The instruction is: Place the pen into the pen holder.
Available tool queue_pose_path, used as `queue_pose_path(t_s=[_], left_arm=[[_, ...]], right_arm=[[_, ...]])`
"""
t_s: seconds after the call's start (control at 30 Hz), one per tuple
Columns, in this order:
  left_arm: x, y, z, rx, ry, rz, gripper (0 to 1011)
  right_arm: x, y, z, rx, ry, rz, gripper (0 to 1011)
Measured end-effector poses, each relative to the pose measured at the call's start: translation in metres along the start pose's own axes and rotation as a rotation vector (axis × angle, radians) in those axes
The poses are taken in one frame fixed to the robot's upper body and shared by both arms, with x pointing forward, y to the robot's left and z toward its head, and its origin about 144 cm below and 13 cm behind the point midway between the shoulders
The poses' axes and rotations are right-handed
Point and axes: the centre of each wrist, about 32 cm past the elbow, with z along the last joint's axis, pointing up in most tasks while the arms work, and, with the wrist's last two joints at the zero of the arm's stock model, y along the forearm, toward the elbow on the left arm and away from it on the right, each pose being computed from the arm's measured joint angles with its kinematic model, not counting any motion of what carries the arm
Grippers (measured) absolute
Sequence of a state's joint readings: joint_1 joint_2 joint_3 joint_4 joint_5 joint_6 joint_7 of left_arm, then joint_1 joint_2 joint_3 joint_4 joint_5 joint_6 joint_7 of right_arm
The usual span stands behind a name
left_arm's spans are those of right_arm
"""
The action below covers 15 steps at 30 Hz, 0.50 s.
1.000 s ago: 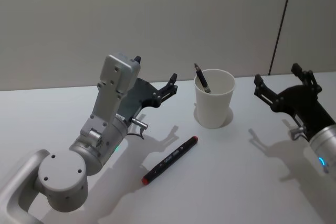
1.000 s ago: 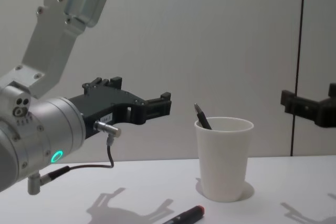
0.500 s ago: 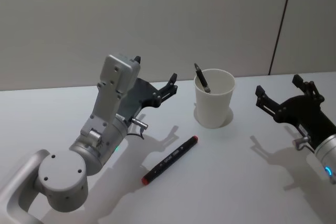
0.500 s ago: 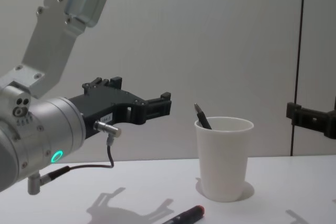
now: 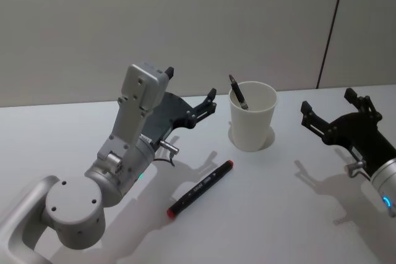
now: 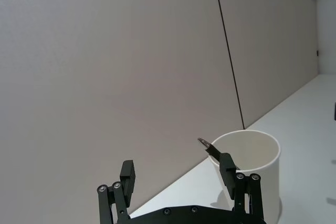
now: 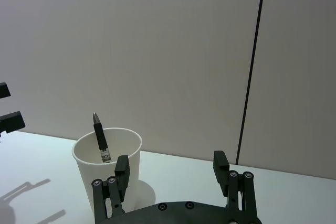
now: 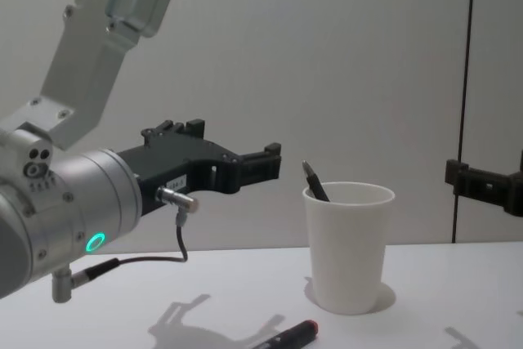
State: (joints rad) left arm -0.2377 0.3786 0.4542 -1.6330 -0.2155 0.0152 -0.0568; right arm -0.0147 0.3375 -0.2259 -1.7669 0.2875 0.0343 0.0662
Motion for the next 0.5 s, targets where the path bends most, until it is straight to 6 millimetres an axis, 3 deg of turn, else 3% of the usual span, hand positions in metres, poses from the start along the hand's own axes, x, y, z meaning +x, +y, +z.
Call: queue_pose_path(t_s=[0.5], left_arm=[[-0.003,0.024,0.005,0.081,0.026,-0.056,1001]], right_arm=[[0.0,0.0,0.0,0.0,0.0,0.001,1001]])
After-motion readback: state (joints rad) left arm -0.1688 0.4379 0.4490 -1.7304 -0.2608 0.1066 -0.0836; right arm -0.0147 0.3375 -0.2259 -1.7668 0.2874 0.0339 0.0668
